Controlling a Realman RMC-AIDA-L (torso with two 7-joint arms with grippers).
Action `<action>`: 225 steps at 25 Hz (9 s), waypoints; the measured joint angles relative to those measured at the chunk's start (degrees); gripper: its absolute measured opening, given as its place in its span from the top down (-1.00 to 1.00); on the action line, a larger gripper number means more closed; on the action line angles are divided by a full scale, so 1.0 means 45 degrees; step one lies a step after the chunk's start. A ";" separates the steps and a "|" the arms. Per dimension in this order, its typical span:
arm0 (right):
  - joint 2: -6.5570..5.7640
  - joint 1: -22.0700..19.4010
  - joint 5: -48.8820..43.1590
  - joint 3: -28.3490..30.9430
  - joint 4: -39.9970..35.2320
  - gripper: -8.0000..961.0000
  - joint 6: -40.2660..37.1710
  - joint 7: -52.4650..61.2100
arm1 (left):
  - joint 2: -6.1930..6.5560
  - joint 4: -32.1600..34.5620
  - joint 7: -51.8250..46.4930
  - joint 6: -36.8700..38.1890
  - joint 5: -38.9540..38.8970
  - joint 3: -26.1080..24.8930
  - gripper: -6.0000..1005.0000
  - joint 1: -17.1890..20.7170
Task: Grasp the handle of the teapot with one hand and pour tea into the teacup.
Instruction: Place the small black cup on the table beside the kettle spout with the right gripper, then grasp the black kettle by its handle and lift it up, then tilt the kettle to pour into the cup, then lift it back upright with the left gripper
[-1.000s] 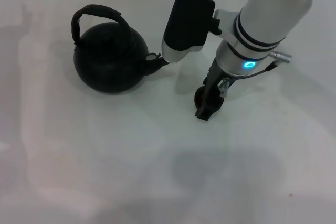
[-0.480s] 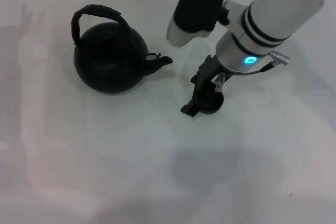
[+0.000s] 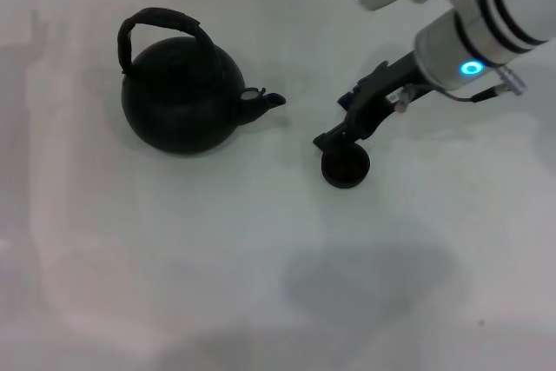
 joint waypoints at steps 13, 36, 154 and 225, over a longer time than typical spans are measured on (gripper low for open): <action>-0.0015 -0.1292 0.3540 0.4915 0.2702 -0.76 -0.2070 -0.3792 | 0.0006 -0.0346 0.0010 -0.0078 0.0006 -0.0001 -0.77 -0.0136; 0.0149 -0.1478 2.0624 0.5238 0.8716 -0.75 -0.6278 -2.1202 | -0.0046 -0.0874 0.0090 -0.1250 0.0480 0.0157 -0.77 0.0289; 0.0148 -0.0479 2.2104 0.9004 1.0668 -0.74 -0.8333 -2.3403 | -0.0072 0.0781 0.3436 0.1072 1.0408 0.0470 0.81 -0.0626; 0.0148 -0.0698 2.2104 0.9141 1.0864 -0.74 -0.8392 -2.3384 | -0.0193 0.2398 0.4201 -0.0519 1.1051 0.0348 0.80 -0.0103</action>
